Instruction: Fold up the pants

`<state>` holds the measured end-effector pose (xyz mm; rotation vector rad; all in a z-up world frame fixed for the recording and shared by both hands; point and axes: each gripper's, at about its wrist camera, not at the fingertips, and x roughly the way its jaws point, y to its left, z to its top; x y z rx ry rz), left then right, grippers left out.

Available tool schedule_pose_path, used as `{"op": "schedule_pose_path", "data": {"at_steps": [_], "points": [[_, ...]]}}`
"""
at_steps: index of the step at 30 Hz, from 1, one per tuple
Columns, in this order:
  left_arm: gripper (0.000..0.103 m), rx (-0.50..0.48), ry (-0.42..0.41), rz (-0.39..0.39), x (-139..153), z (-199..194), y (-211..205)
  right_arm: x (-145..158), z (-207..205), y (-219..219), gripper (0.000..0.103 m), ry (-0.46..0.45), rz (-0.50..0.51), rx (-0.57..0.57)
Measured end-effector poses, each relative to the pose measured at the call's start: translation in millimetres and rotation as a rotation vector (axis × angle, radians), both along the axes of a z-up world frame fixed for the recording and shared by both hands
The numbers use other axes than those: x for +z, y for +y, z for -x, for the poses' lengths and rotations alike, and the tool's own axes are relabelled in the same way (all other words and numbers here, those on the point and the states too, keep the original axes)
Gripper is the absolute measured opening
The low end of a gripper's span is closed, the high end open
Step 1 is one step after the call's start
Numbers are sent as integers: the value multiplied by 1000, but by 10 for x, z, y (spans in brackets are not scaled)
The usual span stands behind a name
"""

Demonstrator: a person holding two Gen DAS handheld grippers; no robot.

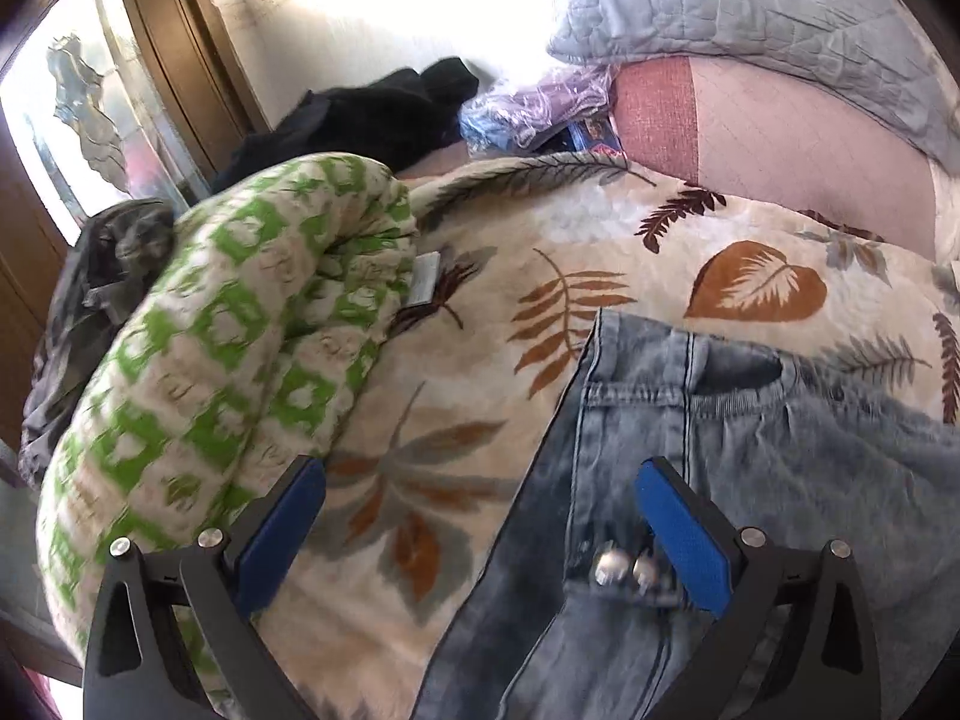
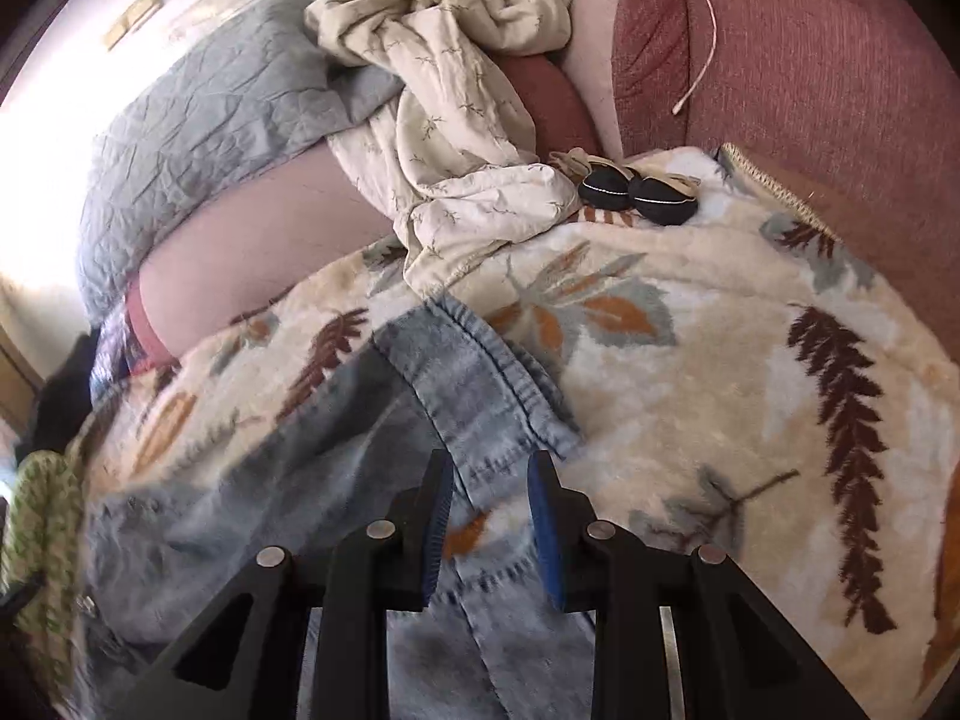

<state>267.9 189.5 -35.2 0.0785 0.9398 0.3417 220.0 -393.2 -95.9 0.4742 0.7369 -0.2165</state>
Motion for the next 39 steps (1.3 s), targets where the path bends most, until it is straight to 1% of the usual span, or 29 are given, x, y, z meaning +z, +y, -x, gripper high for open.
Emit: {"op": "schedule_pose_path", "data": {"at_steps": [3, 7, 8, 9, 10, 11, 12, 15, 16, 18, 20, 22, 24, 26, 27, 29, 31, 32, 34, 35, 37, 38, 39], "points": [[103, 8, 47, 56, -107, -285, 31, 35, -174, -102, 29, -20, -3, -12], [103, 22, 102, 144, -275, -609, 73, 52, -475, -302, 29, -29, -80, 5], [103, 25, 111, 152, -316, -680, 71, 64, -547, -328, 29, -29, -77, 10], [103, 23, 114, 159, -356, -754, 63, 80, -634, -351, 32, -25, -63, 15], [103, 20, 117, 164, -390, -808, 54, 88, -708, -369, 37, -19, -52, 20], [103, 13, 124, 171, -430, -874, 37, 91, -771, -380, 53, -15, -43, 27], [103, 4, 129, 181, -468, -934, 15, 91, -837, -376, 66, -15, -38, 34], [103, -33, 125, 189, -528, -1018, -79, 65, -996, -341, 66, -7, -43, 61], [103, -46, 118, 179, -534, -1033, -111, 48, -1045, -314, 66, 2, -43, 70], [103, -73, 104, 134, -541, -1038, -209, 15, -1111, -219, 66, 19, -19, 93], [103, -85, 113, 105, -559, -1066, -284, -14, -1206, -92, 66, 38, 20, 125], [103, -88, 123, 111, -577, -1079, -307, -34, -1317, 25, 66, 65, 62, 144], [103, -99, 142, 108, -610, -1098, -336, -46, -1426, 82, 66, 73, 87, 170], [103, -117, 156, 95, -640, -1130, -375, -68, -1502, 93, 66, 68, 91, 172], [103, -129, 162, 91, -654, -1146, -395, -101, -1556, 81, 66, 83, 82, 167], [98, -158, 176, 99, -684, -1188, -428, -173, -1641, 39, 67, 105, 44, 164], [82, -178, 192, 103, -728, -1219, -469, -237, -1700, 26, 66, 105, 14, 179], [77, -189, 205, 108, -756, -1245, -492, -268, -1723, 33, 66, 113, 18, 176], [60, -203, 229, 136, -818, -1284, -527, -353, -1770, 60, 66, 145, 44, 173], [58, -206, 236, 147, -846, -1294, -540, -399, -1795, 70, 66, 159, 46, 176], [46, -226, 239, 150, -876, -1302, -582, -448, -1805, 87, 66, 153, 38, 185], [43, -232, 237, 151, -877, -1296, -602, -455, -1800, 108, 55, 147, 46, 190], [33, -244, 233, 166, -867, -1287, -618, -449, -1799, 142, 30, 151, 70, 197]]}}
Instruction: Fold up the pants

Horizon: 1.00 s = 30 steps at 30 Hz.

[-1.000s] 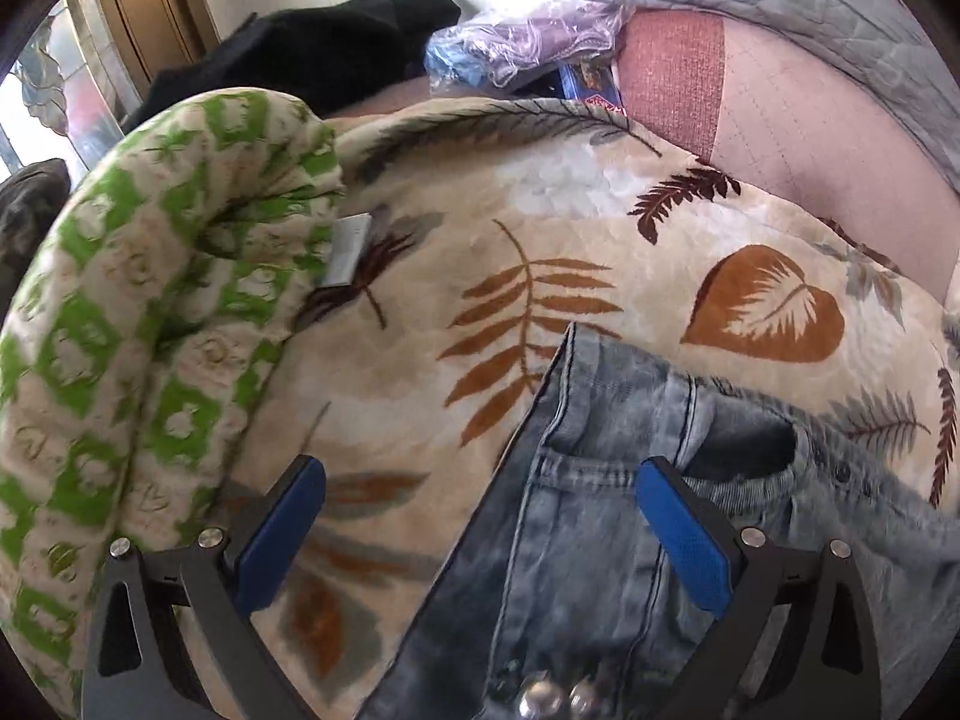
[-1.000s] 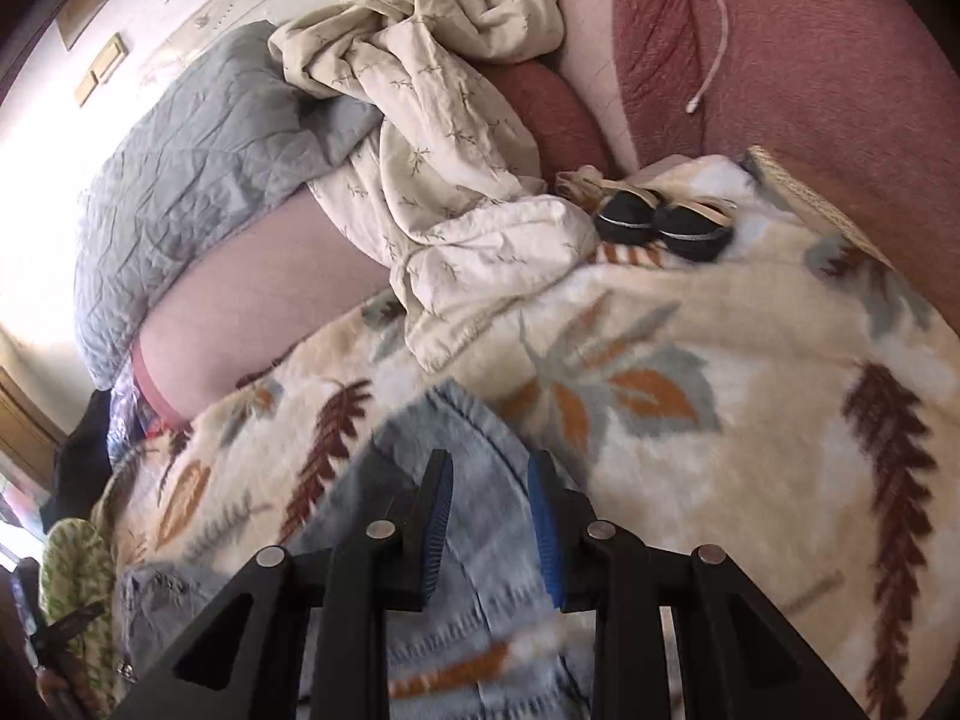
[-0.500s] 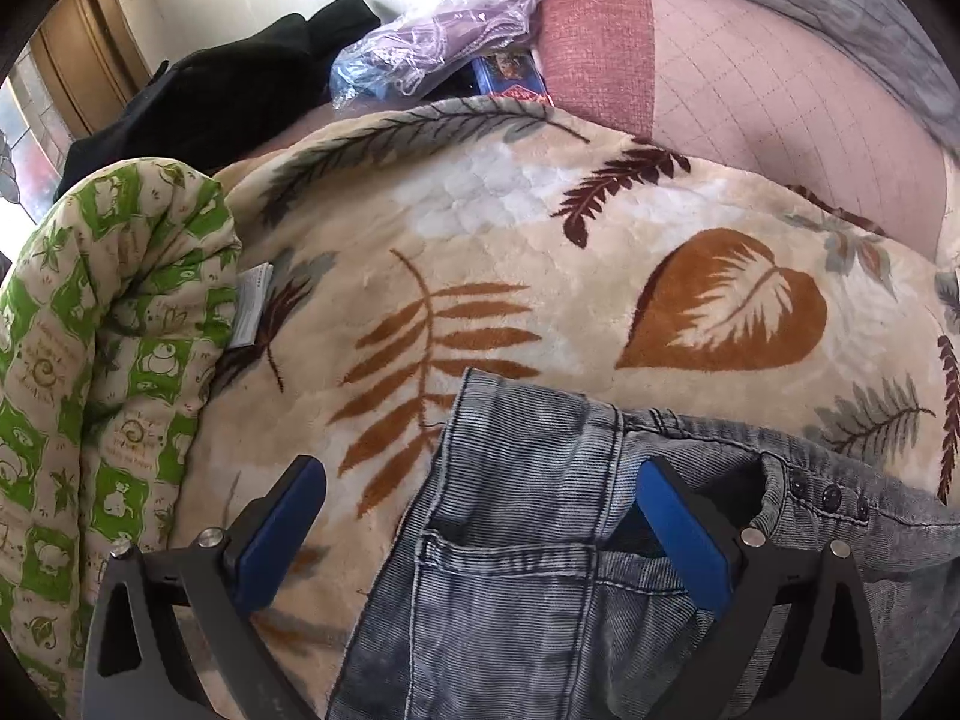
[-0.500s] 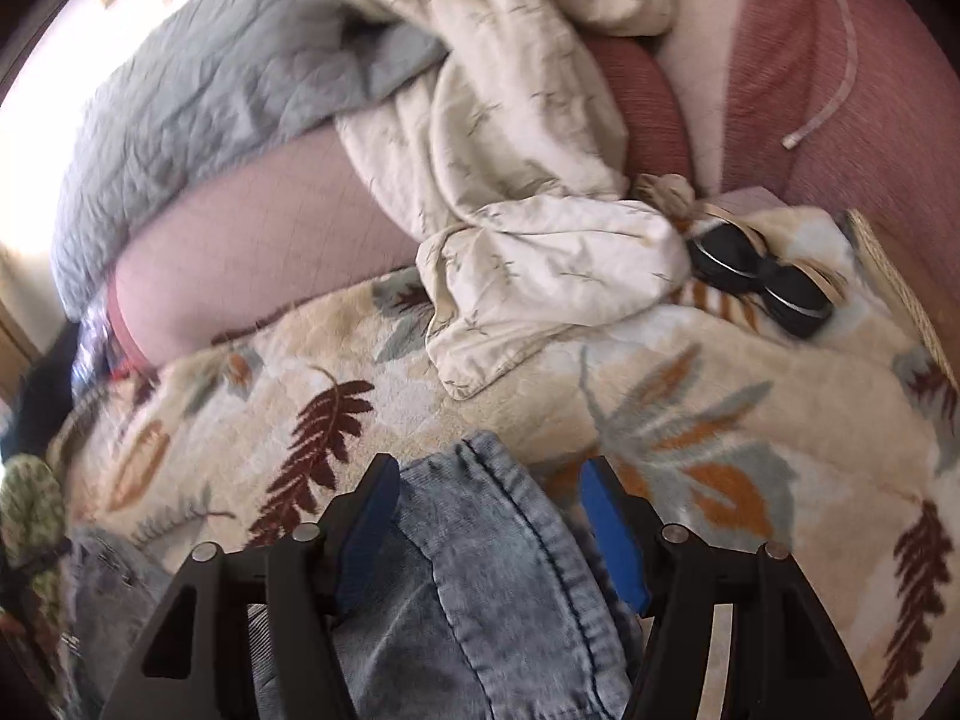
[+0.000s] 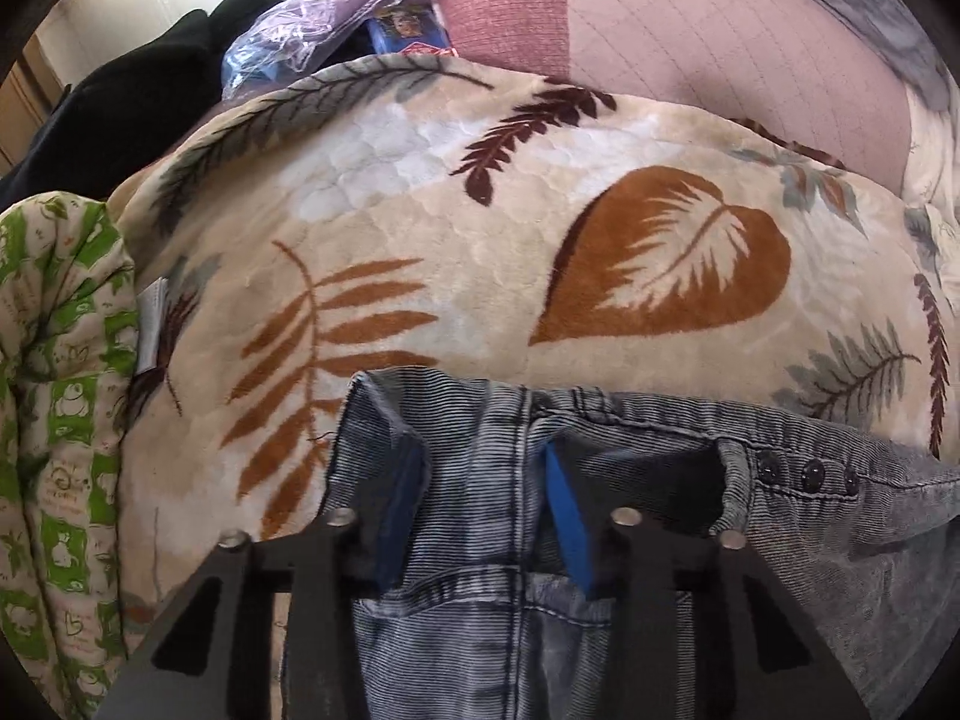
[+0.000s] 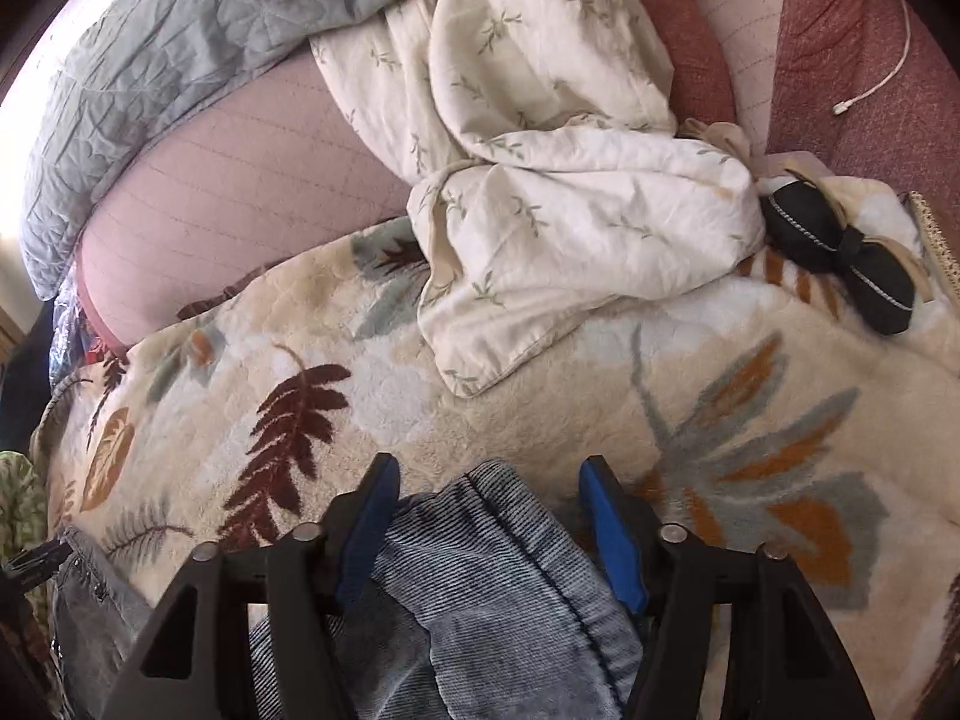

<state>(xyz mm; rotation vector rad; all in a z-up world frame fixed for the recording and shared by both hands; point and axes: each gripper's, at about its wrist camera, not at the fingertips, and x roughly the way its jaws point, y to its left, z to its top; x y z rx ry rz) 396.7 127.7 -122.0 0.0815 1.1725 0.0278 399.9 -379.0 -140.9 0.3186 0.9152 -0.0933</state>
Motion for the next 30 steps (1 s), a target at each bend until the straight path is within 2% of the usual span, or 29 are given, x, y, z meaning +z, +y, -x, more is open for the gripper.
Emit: {"op": "schedule_pose_path", "data": {"at_steps": [1, 3, 7, 11, 18, 22, 25, 28, 30], "points": [[21, -5, -4, 18, 16, 8, -14, 24, 13, 31, 25, -3, 20, 3], [21, 8, -24, 46, 87, 36, -14, 111, 58, 80, 15, -26, 50, 7], [18, 16, -83, 76, 249, 133, -21, 419, 237, 58, 15, -109, -8, -7], [18, 35, -158, 134, 547, 337, 83, 804, 482, 29, 15, -196, -60, -19], [18, 94, -283, 235, 1123, 931, 416, 1317, 1086, -114, 15, -321, -160, -62], [18, 112, -347, 302, 1350, 1432, 631, 1332, 1569, -278, 15, -341, -244, -90], [18, 95, -390, 313, 1459, 1790, 706, 1277, 1976, -389, 15, -351, -276, -106], [18, 78, -411, 328, 1464, 2212, 756, 1190, 2374, -490, 15, -359, -352, -111], [18, 75, -409, 336, 1354, 2514, 800, 1120, 2626, -516, 15, -359, -365, -111]]}}
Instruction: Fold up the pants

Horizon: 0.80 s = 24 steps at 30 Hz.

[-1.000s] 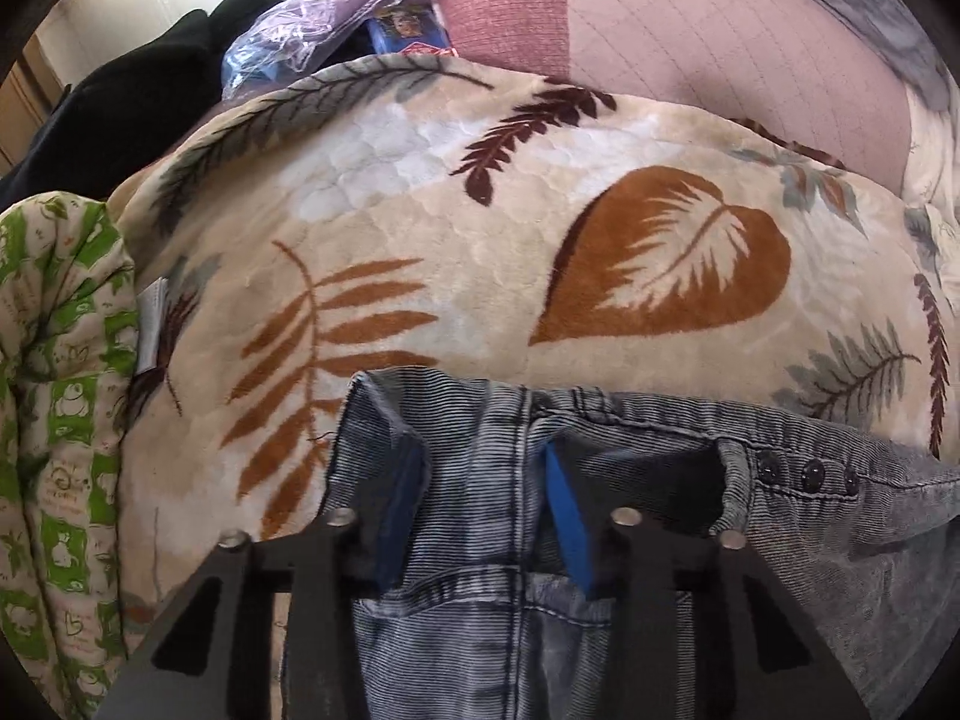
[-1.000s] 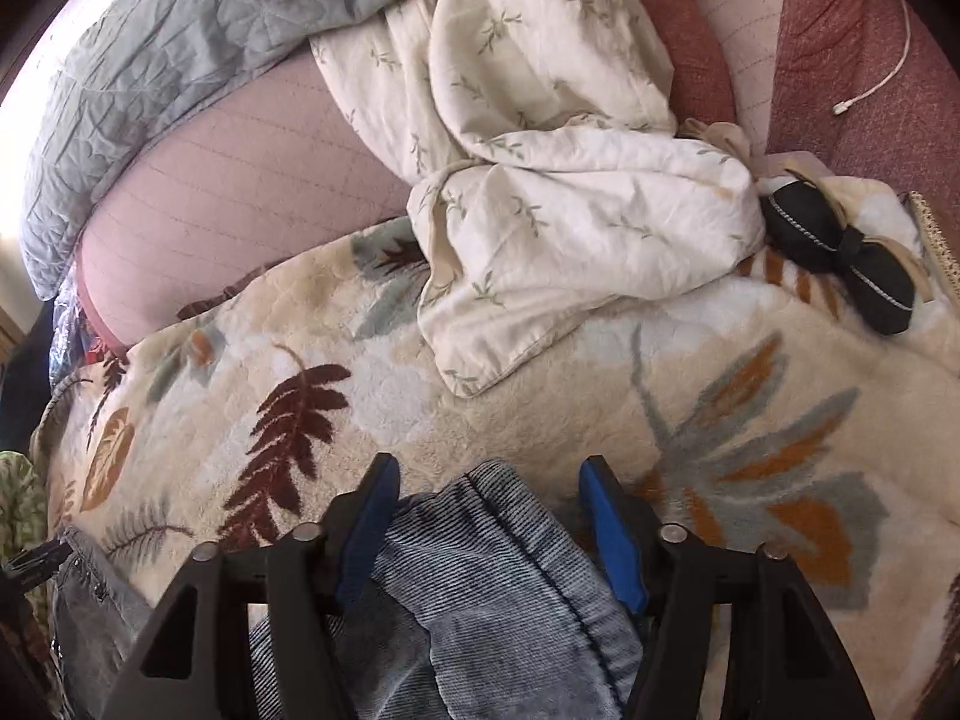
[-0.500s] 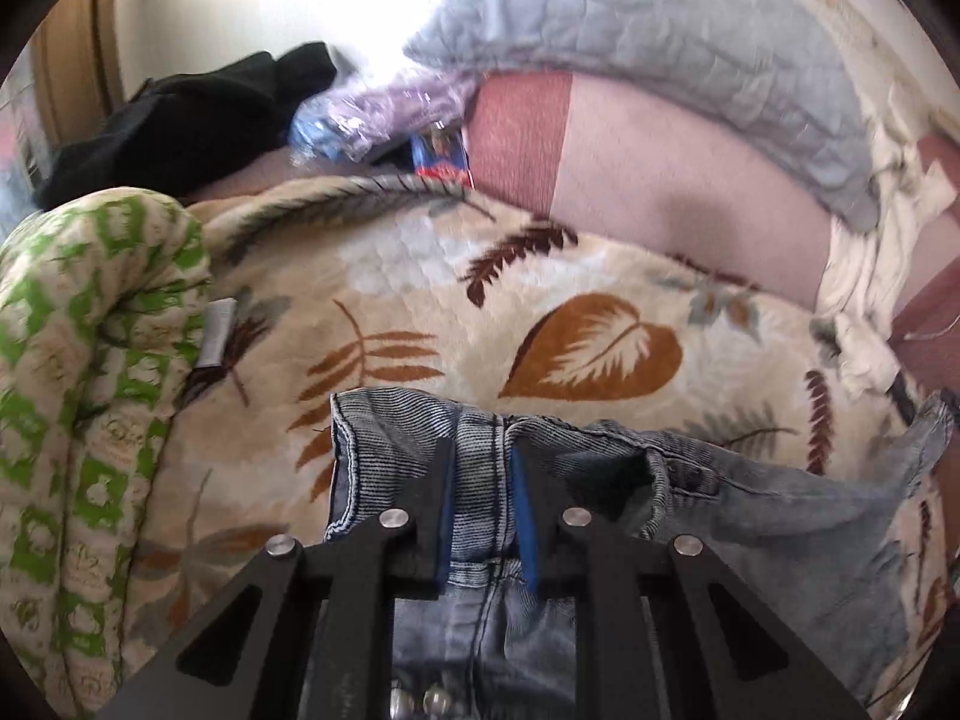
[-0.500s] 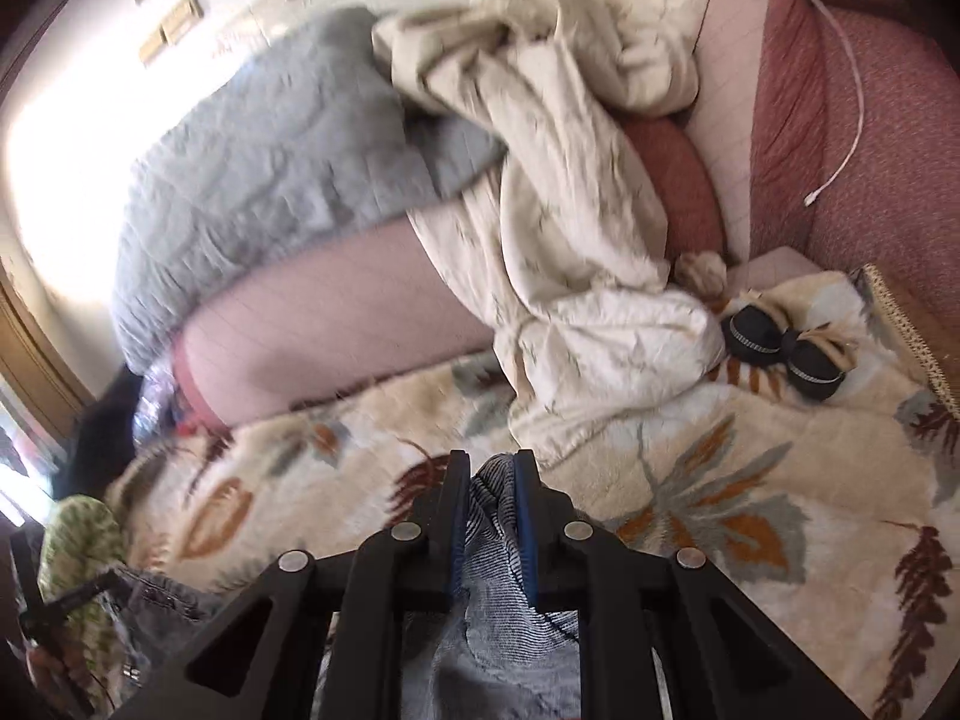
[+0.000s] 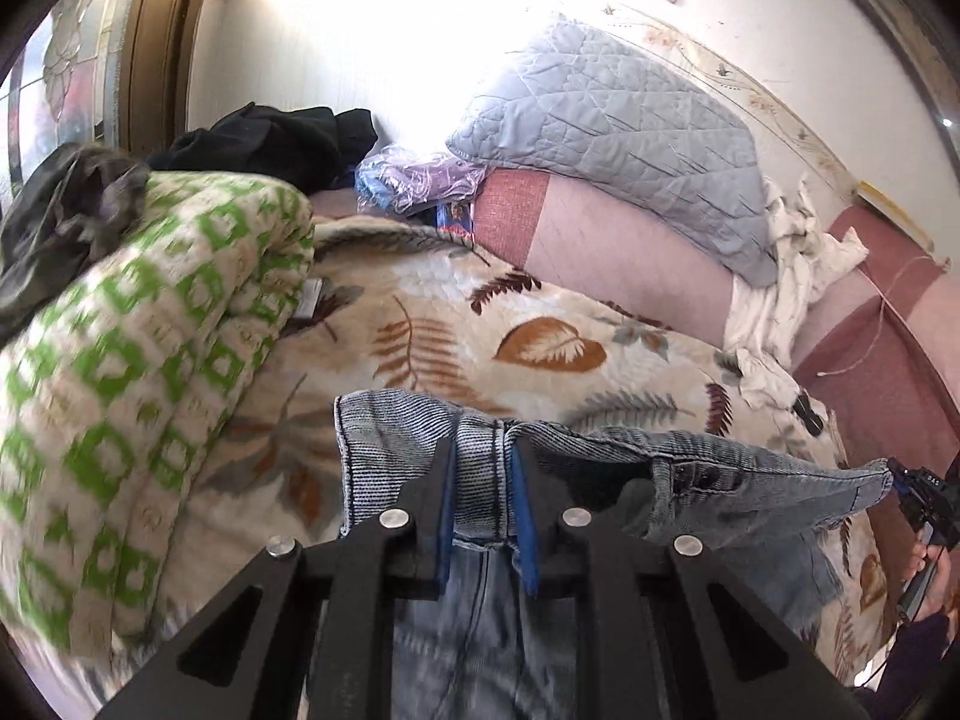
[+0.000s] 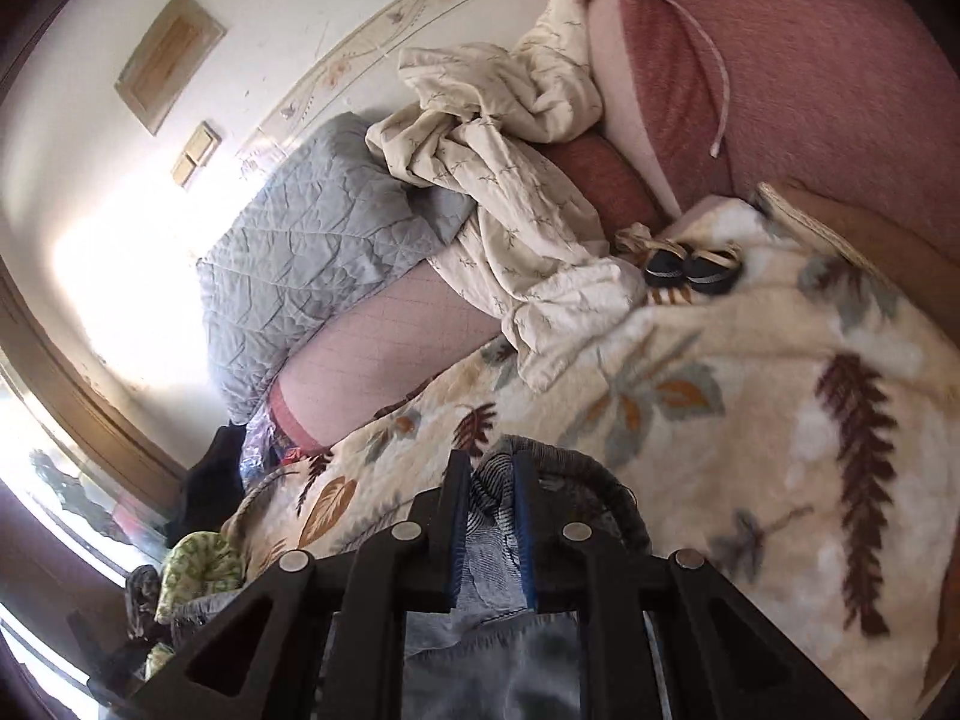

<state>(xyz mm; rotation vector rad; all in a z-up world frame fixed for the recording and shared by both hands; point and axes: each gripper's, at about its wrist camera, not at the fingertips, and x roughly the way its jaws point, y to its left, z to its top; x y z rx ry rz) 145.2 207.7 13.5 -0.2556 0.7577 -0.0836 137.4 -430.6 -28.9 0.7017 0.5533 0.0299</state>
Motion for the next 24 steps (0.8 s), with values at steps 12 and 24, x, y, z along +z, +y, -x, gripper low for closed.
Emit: {"op": "schedule_pose_path", "data": {"at_steps": [12, 24], "points": [[18, 51, 171, 62, -940, 794, 152, -730, 861, 76, 15, 193, 44, 101], [24, 77, 172, 12, -947, 905, 112, -814, 824, 31, 22, 286, 82, 131]]}}
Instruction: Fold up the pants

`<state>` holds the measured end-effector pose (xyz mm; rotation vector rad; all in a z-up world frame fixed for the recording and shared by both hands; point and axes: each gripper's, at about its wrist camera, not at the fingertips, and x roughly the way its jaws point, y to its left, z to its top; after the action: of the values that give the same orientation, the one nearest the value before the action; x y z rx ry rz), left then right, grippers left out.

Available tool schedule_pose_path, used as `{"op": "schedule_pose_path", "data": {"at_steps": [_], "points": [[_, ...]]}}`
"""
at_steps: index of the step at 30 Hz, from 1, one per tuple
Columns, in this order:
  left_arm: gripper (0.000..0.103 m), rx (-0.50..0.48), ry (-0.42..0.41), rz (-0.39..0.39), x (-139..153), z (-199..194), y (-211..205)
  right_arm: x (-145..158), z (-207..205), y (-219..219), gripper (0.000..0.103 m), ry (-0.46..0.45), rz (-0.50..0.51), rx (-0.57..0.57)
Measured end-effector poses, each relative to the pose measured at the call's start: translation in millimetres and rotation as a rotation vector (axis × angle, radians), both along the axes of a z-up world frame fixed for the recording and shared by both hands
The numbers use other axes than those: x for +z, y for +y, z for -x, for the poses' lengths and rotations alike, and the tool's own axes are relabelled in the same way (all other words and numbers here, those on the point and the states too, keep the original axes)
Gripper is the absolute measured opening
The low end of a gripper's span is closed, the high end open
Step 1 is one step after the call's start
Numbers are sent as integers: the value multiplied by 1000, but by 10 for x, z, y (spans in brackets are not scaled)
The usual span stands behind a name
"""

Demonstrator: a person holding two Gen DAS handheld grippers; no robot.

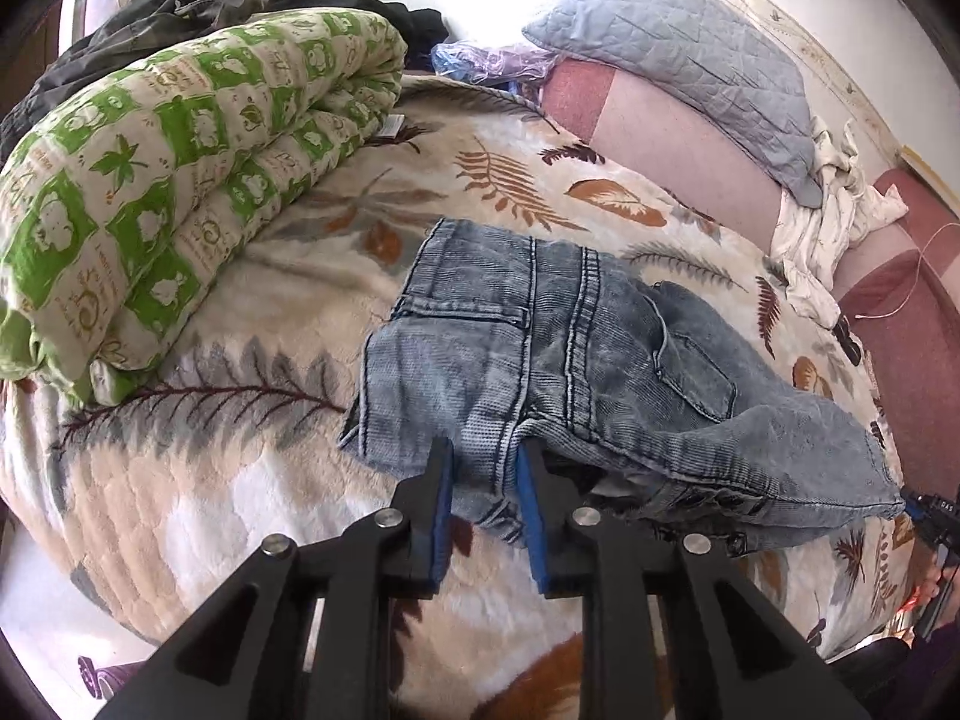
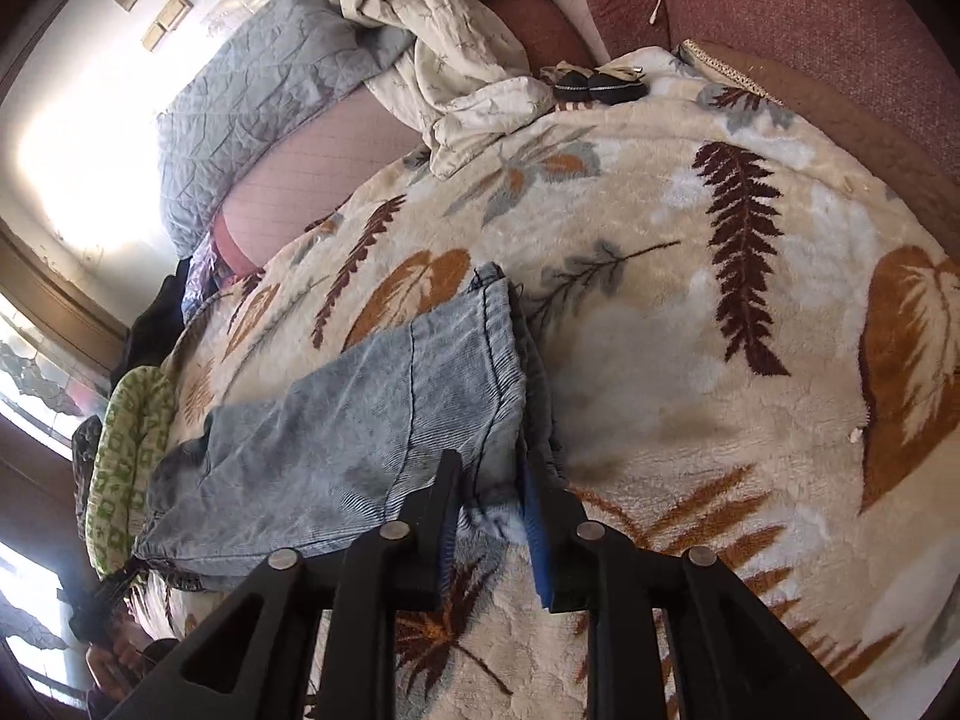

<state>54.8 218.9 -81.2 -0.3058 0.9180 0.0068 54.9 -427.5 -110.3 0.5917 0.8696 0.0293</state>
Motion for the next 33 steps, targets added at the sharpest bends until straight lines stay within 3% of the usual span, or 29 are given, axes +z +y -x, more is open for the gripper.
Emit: {"op": "schedule_pose_path", "data": {"at_steps": [2, 6, 8, 10, 15, 17, 21, 26, 33], "points": [[27, 5, -9, 2, 39, 57, 10, 42, 1, -40, 25, -25, -22, -28], [35, 14, -68, -86, 238, 199, -70, 106, -46, -68, 31, -57, -34, -70], [46, 3, -109, -120, 366, 260, -162, 109, -89, -55, 31, -56, -31, -84], [65, -6, -147, -145, 471, 290, -271, 106, -139, -28, 31, -50, -23, -86], [83, -58, -216, -230, 656, 289, -680, 117, -230, 85, 31, -49, 1, -94], [83, -82, -211, -255, 646, 241, -832, 144, -259, 138, 31, -54, 29, -96], [83, -140, -157, -244, 510, 122, -1097, 201, -397, 185, 57, -64, 79, -110], [83, -205, -89, -211, 332, 90, -1354, 153, -690, 140, 57, -39, 77, -128], [83, -228, -81, -232, 303, 41, -1573, -73, -1039, -27, 57, 40, 81, -132]]}}
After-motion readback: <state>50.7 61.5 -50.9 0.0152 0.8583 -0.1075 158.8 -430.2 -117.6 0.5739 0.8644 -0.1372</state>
